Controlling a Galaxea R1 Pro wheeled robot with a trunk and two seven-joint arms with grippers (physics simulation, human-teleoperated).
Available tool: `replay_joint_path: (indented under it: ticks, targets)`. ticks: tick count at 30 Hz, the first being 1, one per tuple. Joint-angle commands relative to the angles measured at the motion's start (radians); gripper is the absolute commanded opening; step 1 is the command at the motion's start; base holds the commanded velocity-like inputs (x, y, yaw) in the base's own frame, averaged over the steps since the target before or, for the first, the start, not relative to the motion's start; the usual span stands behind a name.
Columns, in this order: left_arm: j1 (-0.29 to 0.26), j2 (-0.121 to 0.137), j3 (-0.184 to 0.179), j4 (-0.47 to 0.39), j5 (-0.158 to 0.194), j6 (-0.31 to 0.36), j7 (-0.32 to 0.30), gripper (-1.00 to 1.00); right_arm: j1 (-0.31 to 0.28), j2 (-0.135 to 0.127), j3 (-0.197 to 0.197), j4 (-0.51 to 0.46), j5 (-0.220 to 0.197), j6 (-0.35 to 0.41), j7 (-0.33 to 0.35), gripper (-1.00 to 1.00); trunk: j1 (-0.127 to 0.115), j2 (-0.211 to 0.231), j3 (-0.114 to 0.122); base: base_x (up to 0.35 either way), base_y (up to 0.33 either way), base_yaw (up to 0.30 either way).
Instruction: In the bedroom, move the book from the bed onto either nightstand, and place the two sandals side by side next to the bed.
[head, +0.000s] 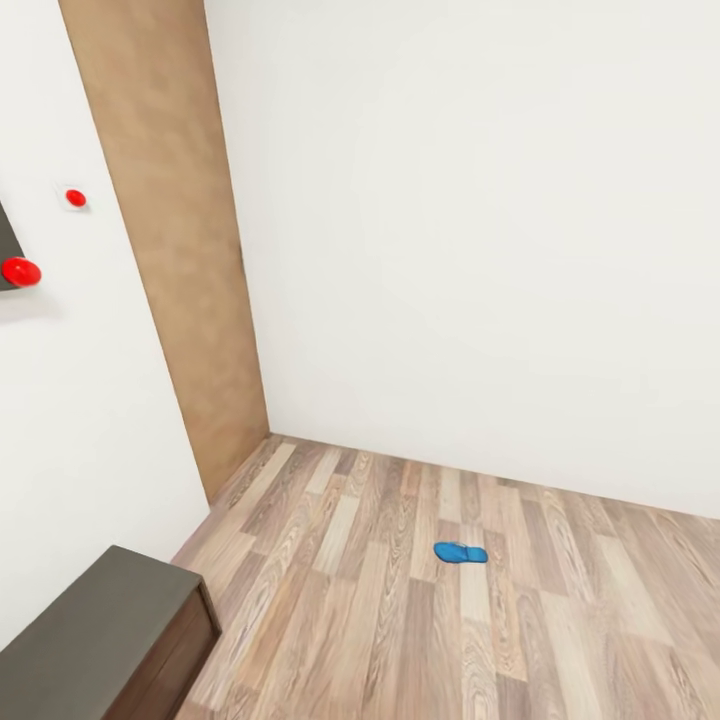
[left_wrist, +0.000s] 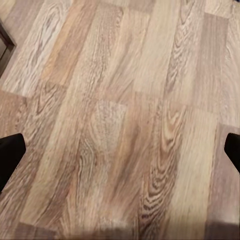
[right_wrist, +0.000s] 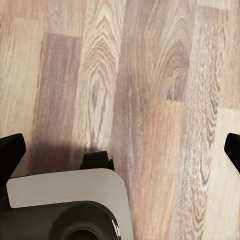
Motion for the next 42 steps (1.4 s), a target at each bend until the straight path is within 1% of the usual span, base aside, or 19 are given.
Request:
replay_joint_path:
  ticks: [1,24,28,35,42]
  targets:
    - [0.000,0.000,-0.001,-0.001,-0.001,-0.001,0.001,1.00,0.000,0.000,0.000,0.001,-0.005,-0.004,0.000,1.00,0.001,0.000,-0.001,0.332,0.000,0.000]
    - [0.000,0.000,-0.001,-0.001,-0.001,-0.001,0.001,1.00,-0.001,0.001,0.000,0.001,-0.005,-0.004,0.000,1.00,0.001,0.000,-0.001,0.326,0.000,0.003]
    - [0.000,0.000,-0.001,-0.001,-0.002,-0.001,0.001,1.00,-0.001,0.000,0.000,0.001,-0.005,-0.004,0.000,1.00,0.001,0.000,-0.001,0.110,0.000,0.119]
    - [0.000,0.000,-0.001,-0.001,-0.003,-0.001,0.001,1.00,0.000,0.000,0.000,0.001,-0.005,-0.004,0.000,1.00,0.001,0.000,-0.001,0.020,0.000,0.230]
    - [0.000,0.000,-0.002,-0.001,-0.003,-0.001,0.001,1.00,-0.001,0.000,0.000,0.001,-0.005,-0.004,0.000,1.00,0.001,0.000,-0.001,0.201,0.000,0.042]
